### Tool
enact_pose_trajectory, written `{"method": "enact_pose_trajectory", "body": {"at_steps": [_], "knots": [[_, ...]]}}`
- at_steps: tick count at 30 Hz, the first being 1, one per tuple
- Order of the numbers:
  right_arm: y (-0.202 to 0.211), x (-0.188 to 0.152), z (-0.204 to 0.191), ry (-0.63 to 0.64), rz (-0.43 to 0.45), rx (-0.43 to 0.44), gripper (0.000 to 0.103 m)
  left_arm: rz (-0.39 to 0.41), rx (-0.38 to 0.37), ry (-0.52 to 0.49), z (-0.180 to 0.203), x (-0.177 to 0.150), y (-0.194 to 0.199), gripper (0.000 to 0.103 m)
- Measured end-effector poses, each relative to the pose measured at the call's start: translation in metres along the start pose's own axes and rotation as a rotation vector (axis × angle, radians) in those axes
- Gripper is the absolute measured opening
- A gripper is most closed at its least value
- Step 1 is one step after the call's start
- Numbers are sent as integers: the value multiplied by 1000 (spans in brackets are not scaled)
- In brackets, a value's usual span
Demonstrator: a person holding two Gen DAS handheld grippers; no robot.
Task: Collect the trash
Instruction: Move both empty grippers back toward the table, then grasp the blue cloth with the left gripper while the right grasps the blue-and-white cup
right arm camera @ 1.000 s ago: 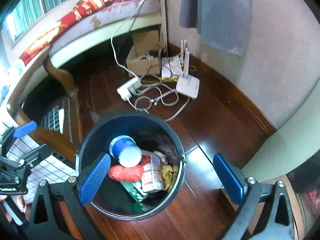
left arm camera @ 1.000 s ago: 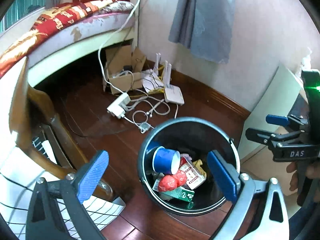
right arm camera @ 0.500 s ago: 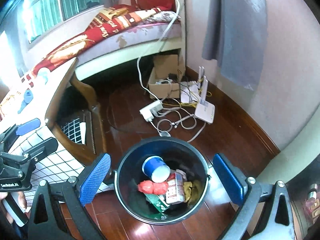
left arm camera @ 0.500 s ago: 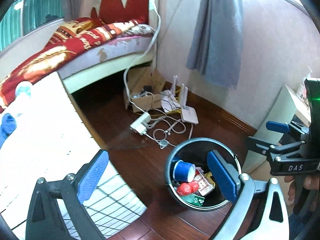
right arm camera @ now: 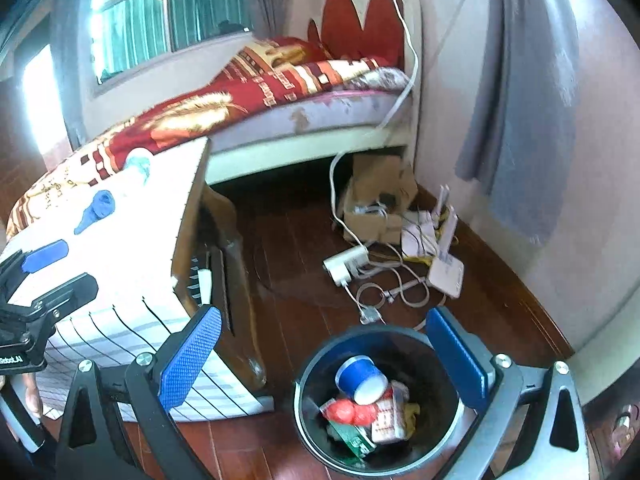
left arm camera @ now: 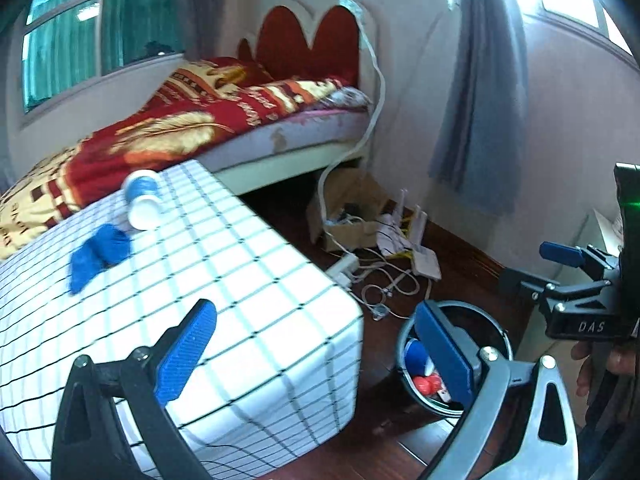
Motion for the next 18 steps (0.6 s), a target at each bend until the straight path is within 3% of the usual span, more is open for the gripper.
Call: {"method": "enact_pose_trajectory", "body": {"at_steps": [5,11,13,15,18], "knots": [[-7,21,-47,61,22,56,103,11,48,70,-53,-5,17,100],[-34,53,-126,192,19,170,103,8,195,163,-139,-12,29,99],[-49,66,-152,245,-3,190,103,6,245,198,-170,-11,24,99],[-64,81,-167,277,9,153,103,-7,271,229,-192,-9,12,99],[-97,104,-184,254,-27,177,103,-30,301,254,-216,2,-17,99]]}}
Point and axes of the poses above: each gripper's, at about its wrist camera, not at the fingertips, and y roughly against the way its jaws point, z to its right, x to its top, the point moved 5 cm from there along -y, roughly the way its jaws point, and after that the axes turned 2 degrees about -x, right-handed, at the moved point
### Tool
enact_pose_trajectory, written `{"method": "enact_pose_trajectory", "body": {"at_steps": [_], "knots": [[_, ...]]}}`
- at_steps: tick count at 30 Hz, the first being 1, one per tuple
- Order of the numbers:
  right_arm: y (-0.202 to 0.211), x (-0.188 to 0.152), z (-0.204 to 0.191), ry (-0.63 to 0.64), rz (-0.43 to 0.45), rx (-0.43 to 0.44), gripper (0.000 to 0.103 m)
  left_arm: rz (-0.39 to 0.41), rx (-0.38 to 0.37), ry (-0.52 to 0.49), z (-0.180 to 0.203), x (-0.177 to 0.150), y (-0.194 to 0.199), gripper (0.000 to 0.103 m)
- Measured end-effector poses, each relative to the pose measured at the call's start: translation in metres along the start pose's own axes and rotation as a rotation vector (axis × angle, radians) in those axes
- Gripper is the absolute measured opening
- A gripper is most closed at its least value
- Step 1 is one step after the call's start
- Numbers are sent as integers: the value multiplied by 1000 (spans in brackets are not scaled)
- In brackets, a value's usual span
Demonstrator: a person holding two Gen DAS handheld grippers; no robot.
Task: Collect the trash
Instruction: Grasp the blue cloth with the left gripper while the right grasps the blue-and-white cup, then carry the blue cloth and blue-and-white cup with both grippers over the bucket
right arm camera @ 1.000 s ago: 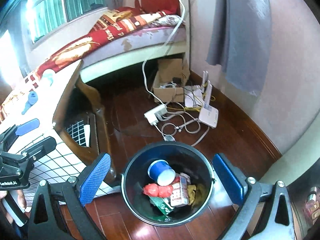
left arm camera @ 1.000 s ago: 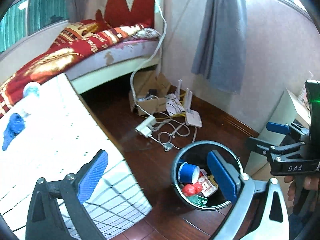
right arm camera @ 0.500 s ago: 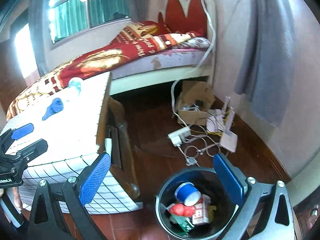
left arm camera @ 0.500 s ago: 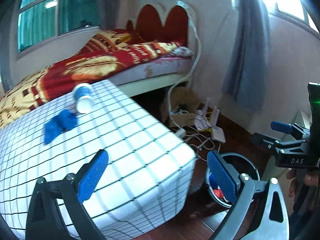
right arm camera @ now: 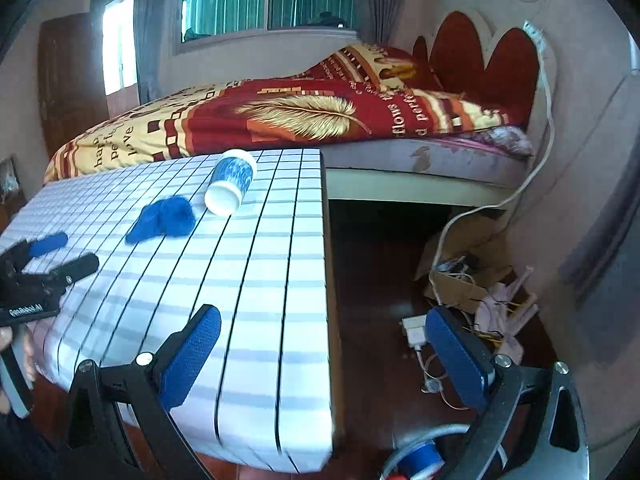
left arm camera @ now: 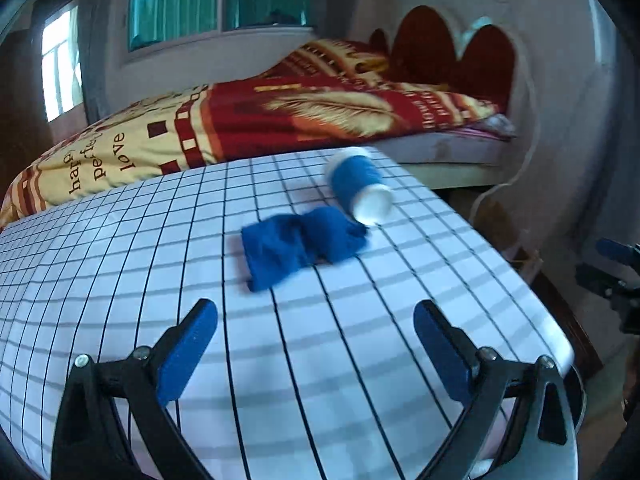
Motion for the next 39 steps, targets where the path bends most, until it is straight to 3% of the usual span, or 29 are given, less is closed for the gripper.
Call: {"method": "enact_pose_trajectory", "body": {"at_steps": [9,11,13,14,15,17,23,28,30,32,39], "knots": [[-86,47,-8,56,-66,39,103,-109,-37,-2,5,35,-97,99],[-101,51,-9,59,-77,49,103,-150,-64,14,5,37,-116,90],[-116,55,-13,53,-90,68,103,-200,-118,43,3,36,-130,64],[-123,57,-17,53,-97,78,103,-190,-135,56,0,40,-130,57],[-129,60,-21,54,-101,86,103,-183,-148,59,-4,44,-131,43],[-139,65,-34,54,-105,115,103,-194,-153,68,-15,47,-133,42],[-165,88,-87,82,-102,189,103,-158,-71,53,-56,47,-122,41],[-203,101,-127,98,-170,203,102,-156,-42,75,-75,44,-118,41],[-212,100,-136,114,-188,184,93,-153,-39,74,-76,44,-115,41],[-220,96,-141,128,-225,175,60,-150,-40,67,-71,47,-117,41],[-151,90,-127,163,-115,162,59,-70,-56,-4,-50,45,-80,41]]}}
Point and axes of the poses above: each gripper's, at about its wrist camera, not at the fingertips, and y roughly against the way its jaws point, z to its right, x to its top, the point moved 5 cm from there along -y, roughly the way its jaws point, and after that the axes turned 2 degrees about -x, right-handed, at the moved point
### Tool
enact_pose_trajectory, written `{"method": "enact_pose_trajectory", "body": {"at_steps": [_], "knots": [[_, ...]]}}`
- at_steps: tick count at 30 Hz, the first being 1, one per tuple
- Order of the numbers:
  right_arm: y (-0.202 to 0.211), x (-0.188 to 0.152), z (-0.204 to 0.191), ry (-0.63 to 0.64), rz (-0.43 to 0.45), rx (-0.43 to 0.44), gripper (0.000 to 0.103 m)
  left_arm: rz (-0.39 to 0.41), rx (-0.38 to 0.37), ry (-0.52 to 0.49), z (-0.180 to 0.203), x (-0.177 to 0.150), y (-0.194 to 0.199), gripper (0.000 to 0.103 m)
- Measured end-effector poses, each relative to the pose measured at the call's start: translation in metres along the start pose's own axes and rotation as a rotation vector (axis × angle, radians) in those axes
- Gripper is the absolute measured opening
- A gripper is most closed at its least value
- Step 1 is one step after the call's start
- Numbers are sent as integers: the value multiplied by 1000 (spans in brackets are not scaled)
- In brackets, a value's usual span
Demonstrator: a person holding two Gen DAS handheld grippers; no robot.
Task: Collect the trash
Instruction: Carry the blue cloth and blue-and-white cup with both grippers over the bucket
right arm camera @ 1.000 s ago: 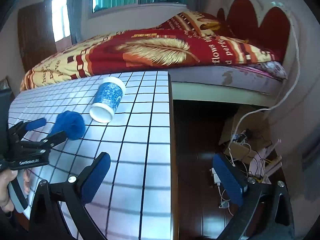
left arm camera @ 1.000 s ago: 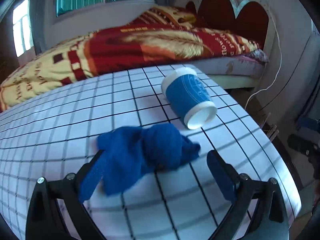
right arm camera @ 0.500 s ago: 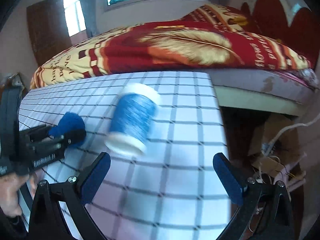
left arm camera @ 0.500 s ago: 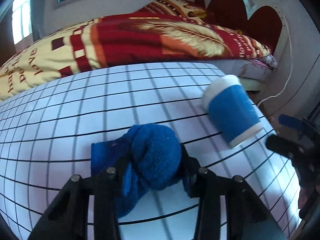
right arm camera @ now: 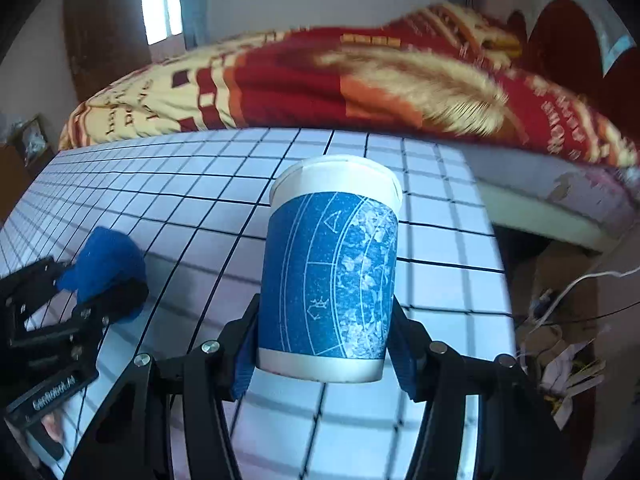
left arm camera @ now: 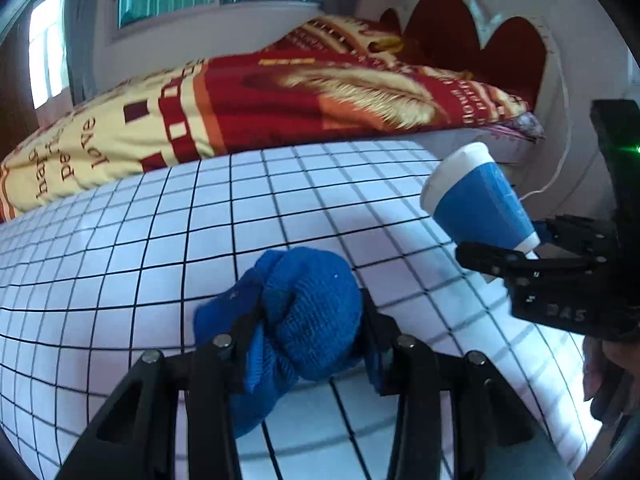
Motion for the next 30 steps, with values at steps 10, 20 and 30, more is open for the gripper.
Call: {"method": "enact_pose_trajectory", "body": {"at_steps": [10,20,30], "knots": [[131,-71,35,-27,112,-78,59,84,-71,-89,54,-35,72,41],[204,-120,32,-14,171,-133,59,97,-107,-81,83,-64,111,41],[248,-161,44,-46,212,-171,59,145,-139,-118,114,-78,137,41]]}}
Point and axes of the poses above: each gripper's, at about its wrist camera, not at the fingertips, and y roughly against the way its jaws point, z to its right, x to its top, the point moved 5 cm from there along -y, roughly the way its jaws point, and after that the axes turned 2 degrees about -x, right-handed, at the moved point
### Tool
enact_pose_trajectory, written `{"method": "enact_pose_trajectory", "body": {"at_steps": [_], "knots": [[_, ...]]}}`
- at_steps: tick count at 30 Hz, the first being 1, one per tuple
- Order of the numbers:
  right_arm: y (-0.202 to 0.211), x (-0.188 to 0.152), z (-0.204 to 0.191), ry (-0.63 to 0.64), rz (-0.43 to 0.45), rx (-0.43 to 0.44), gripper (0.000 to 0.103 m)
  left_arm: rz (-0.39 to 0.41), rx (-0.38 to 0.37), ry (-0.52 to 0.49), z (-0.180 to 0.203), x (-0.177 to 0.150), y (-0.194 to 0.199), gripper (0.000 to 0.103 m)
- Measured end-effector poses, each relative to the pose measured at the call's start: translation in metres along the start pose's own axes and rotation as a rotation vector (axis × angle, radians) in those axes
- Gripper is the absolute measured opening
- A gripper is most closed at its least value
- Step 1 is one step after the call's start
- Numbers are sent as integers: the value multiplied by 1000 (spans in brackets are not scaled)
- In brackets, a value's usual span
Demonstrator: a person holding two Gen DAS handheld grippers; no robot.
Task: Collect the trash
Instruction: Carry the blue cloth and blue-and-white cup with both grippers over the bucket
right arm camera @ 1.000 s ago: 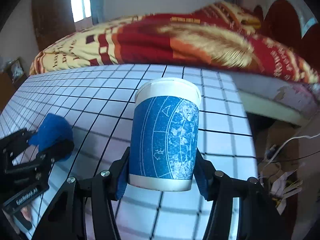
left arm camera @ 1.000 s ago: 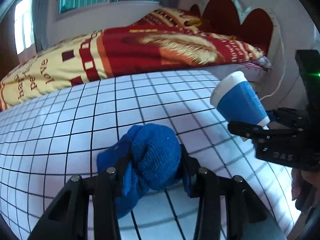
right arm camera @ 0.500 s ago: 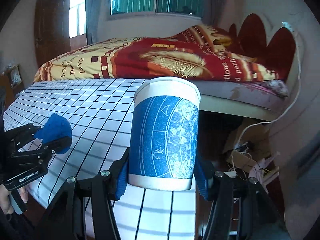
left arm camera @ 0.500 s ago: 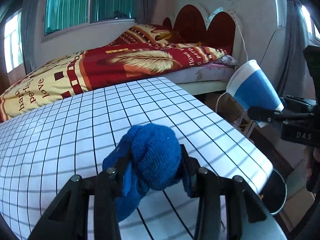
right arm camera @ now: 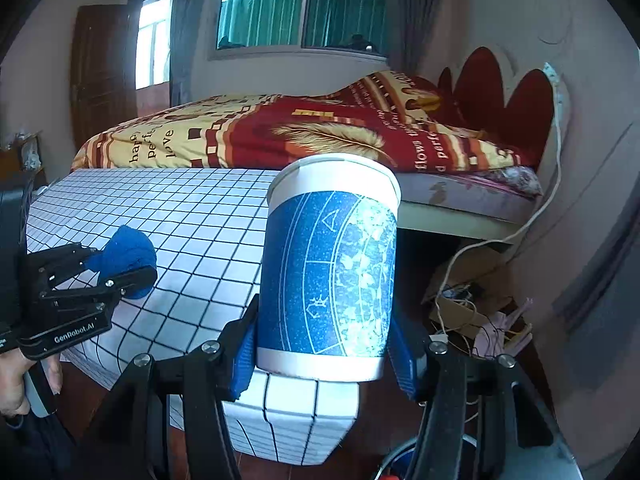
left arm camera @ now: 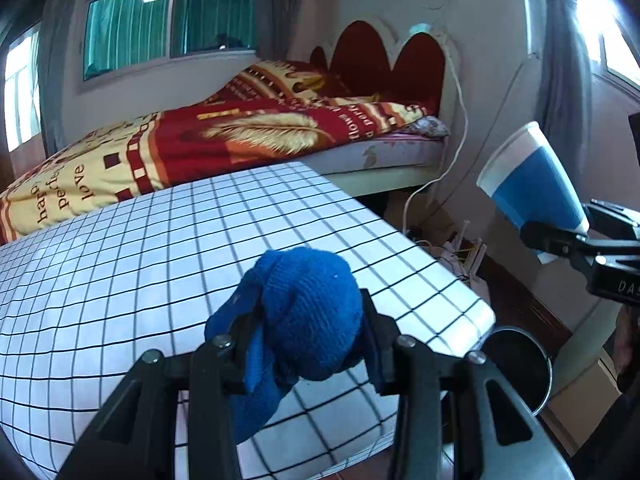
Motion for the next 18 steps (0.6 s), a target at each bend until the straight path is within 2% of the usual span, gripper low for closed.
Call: {"method": "enact_pose_trajectory", "body": {"at_steps": [4,18], "knots": [[14,-21,29,-45,-6,-43,59,15,-30,-25,22,-2,-1,41],[48,-111,129,-186,-90,-224,59,-26,-209,-136,120,-12,-22,41]]}}
Point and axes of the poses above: each gripper's, at about its wrist camera, not at the fingertips, and y roughly against the way its jaws point, z to its right, x to its top, the point moved 5 cm from there along -y, roughly the way its jaws point, and after that the axes turned 2 degrees about -x, right-handed, at the moved point
